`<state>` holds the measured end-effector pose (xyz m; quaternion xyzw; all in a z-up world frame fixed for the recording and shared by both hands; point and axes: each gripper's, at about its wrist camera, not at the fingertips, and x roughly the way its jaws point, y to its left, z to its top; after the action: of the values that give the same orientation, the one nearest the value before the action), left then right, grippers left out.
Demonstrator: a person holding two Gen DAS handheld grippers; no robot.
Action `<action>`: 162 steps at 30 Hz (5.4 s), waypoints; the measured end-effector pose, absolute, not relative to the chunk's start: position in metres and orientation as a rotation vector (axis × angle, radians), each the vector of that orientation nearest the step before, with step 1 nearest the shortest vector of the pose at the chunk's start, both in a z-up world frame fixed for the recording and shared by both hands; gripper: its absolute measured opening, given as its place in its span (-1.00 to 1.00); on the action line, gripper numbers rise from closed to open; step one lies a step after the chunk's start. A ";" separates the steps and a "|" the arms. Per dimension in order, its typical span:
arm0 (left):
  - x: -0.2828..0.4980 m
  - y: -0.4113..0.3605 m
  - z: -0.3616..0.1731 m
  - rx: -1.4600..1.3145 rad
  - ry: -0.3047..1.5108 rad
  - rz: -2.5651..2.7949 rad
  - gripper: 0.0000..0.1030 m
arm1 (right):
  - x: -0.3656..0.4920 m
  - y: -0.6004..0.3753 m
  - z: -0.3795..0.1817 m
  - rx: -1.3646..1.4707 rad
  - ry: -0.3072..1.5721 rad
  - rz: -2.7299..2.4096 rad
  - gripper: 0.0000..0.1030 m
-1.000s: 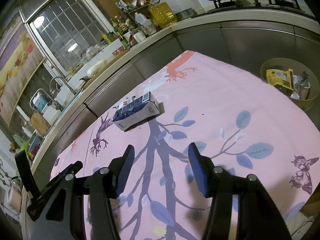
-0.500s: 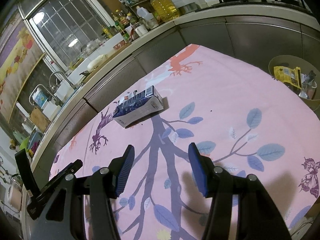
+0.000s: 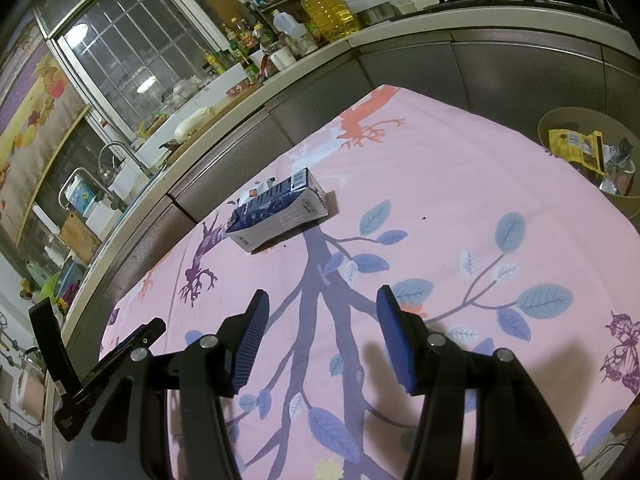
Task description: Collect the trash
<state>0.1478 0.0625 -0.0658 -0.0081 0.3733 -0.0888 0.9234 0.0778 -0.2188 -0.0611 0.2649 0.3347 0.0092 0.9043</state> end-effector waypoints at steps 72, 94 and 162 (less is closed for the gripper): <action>0.223 0.026 -0.084 -0.292 0.945 -0.472 0.08 | 0.326 -0.252 -0.100 0.676 0.971 0.372 0.04; 0.233 0.026 -0.088 -0.215 0.972 -0.357 0.37 | 0.244 -0.223 -0.079 0.660 0.869 0.480 0.04; 0.213 -0.482 -0.095 0.196 1.095 -0.984 0.22 | 0.064 -0.595 -0.129 0.600 0.575 -0.273 -0.26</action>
<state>0.2135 -0.4816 -0.0947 0.0891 0.4987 -0.4480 0.7366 0.0638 -0.5948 -0.1290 0.2905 0.2786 -0.1322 0.9058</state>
